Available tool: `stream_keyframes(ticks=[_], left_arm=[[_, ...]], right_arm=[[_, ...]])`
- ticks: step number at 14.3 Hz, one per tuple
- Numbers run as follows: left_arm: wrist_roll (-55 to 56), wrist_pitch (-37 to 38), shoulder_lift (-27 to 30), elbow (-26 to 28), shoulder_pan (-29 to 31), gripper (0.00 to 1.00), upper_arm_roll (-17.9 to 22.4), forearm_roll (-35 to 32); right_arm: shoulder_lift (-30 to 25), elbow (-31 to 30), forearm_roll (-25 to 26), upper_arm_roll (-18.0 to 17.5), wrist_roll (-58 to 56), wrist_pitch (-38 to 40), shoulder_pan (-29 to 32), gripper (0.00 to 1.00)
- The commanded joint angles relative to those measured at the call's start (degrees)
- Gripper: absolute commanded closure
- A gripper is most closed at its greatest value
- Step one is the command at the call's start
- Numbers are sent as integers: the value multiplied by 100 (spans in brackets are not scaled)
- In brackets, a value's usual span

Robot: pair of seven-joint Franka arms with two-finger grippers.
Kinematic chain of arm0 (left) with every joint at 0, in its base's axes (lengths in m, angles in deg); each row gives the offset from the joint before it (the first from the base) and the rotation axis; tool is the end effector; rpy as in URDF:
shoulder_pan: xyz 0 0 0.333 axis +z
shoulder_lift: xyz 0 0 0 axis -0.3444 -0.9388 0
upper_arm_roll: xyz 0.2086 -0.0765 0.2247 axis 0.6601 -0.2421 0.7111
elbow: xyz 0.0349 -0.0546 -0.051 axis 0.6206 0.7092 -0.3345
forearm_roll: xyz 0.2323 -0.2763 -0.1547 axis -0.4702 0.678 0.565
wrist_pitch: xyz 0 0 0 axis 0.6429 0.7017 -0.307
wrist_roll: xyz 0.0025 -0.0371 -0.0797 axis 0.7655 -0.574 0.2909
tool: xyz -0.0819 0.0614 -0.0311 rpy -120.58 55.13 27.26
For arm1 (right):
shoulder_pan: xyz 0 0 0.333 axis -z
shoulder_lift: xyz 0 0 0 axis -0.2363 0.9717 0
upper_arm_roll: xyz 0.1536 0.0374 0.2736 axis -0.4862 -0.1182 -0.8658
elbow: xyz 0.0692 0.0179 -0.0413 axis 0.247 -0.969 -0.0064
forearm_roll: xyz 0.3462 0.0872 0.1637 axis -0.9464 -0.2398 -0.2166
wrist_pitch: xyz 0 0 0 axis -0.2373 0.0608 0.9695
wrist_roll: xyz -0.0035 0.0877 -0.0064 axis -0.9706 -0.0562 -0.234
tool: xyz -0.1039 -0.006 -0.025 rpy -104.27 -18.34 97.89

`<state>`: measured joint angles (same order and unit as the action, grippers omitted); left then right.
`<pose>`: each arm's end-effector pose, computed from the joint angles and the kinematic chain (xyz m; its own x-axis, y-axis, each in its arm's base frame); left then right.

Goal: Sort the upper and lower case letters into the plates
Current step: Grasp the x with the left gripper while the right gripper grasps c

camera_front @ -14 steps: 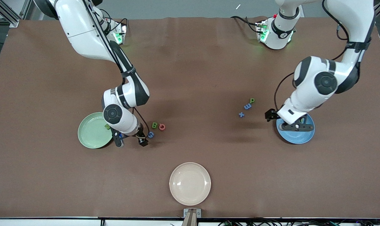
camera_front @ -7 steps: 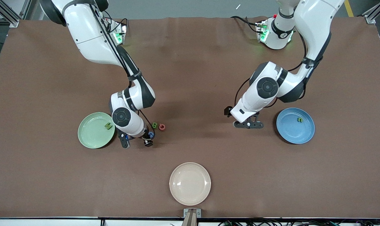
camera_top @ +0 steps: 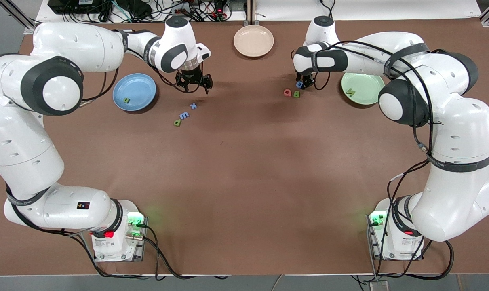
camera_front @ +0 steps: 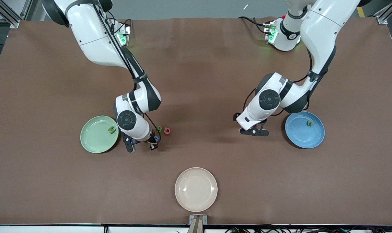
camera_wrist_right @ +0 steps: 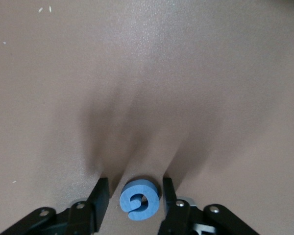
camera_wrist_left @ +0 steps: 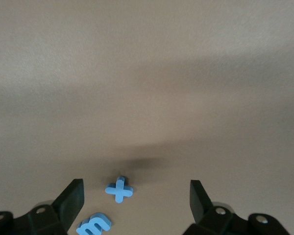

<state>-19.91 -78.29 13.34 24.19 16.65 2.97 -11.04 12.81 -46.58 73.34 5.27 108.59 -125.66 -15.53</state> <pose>0.5459 -0.2849 0.2217 0.9887 -0.1030 -0.1088 -0.1013 -0.9946 0.0205 0.6196 0.2930 0.1782 0.3976 -0.9155 -0.0609 -0.9171 -0.3985 0.0036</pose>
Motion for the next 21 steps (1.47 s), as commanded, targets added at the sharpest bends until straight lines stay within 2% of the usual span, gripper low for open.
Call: stream_keyframes(ticks=[1,5,8,11,13,15,17,21], left_arm=[[38,-90,22,177,59,4,-5,-113],[38,-636,31,582,77,3,39,-165],[151,-811,31,758,155,3,57,-542],[301,-856,-13,802,156,3,57,-658],[310,-1031,-83,863,173,5,57,-658],[354,-1076,-83,881,165,5,57,-658],[468,-1076,-110,899,138,8,57,-658],[583,-1076,-83,951,138,15,48,-658]], right_arm=[[94,62,103,47,279,36,-69,50],[102,62,95,47,332,45,-139,50],[94,45,95,47,359,63,-192,52],[85,36,121,56,315,71,-148,72],[67,45,191,65,306,54,-87,94],[-20,54,191,73,254,124,62,99],[-423,-138,200,73,-130,666,273,100],[-1626,-1245,200,73,-1466,722,914,100]])
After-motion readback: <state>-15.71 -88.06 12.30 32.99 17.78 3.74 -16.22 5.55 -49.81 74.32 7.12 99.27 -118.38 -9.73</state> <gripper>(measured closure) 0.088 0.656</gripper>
